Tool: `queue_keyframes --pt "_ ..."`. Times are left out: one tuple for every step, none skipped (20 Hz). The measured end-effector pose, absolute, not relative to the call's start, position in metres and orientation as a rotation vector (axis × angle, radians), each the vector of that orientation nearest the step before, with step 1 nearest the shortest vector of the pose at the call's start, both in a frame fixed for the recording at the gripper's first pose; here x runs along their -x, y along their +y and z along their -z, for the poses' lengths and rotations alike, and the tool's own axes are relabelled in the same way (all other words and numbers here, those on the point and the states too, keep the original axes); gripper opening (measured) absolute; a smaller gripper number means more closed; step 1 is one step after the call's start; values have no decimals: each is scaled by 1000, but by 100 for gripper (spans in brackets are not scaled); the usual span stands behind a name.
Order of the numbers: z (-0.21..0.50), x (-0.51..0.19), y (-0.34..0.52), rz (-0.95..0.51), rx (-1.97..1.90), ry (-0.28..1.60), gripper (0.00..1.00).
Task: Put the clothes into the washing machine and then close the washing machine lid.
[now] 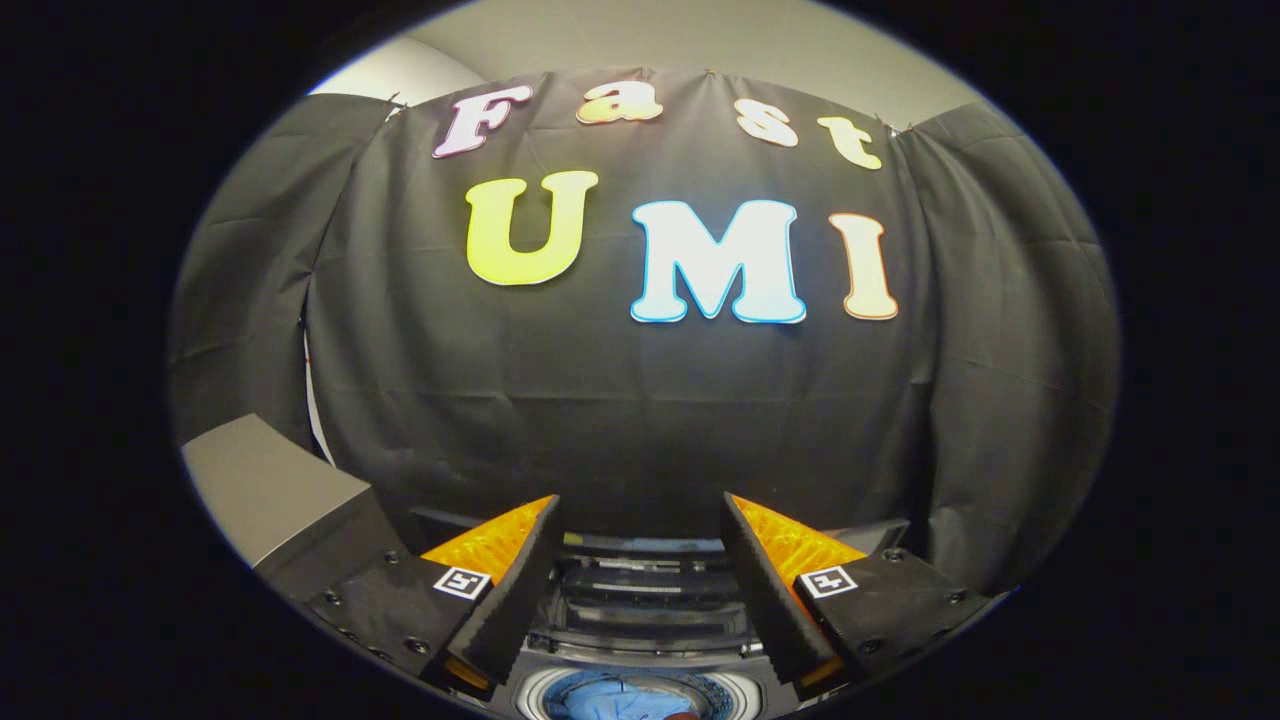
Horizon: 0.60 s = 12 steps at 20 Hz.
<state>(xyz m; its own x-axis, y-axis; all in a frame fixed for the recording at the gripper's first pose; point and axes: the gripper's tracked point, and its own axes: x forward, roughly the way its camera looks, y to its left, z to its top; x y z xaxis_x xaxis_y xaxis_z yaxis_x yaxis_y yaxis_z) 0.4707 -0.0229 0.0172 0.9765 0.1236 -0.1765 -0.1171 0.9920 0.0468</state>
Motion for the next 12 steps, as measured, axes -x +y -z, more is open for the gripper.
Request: queue_keyframes --pt "-15 -480 -22 -118 -47 183 96" --pt "-12 -488 -24 -106 -65 191 97" --pt "-9 -495 -25 -100 -88 200 97" --pt "-4 -501 -25 -89 -110 211 98" --pt "1 -505 -27 -78 -129 227 98" --pt "5 -510 -31 -64 -146 242 98" --pt "10 -515 -33 -55 -158 258 98" --pt "16 -518 -36 -51 -163 279 98" --pt "24 -520 -36 -46 -158 307 97" --pt "20 -522 -36 -42 -131 281 96" --pt "25 -523 -37 -38 -105 290 97" --pt "22 -520 -36 -37 -85 269 97"
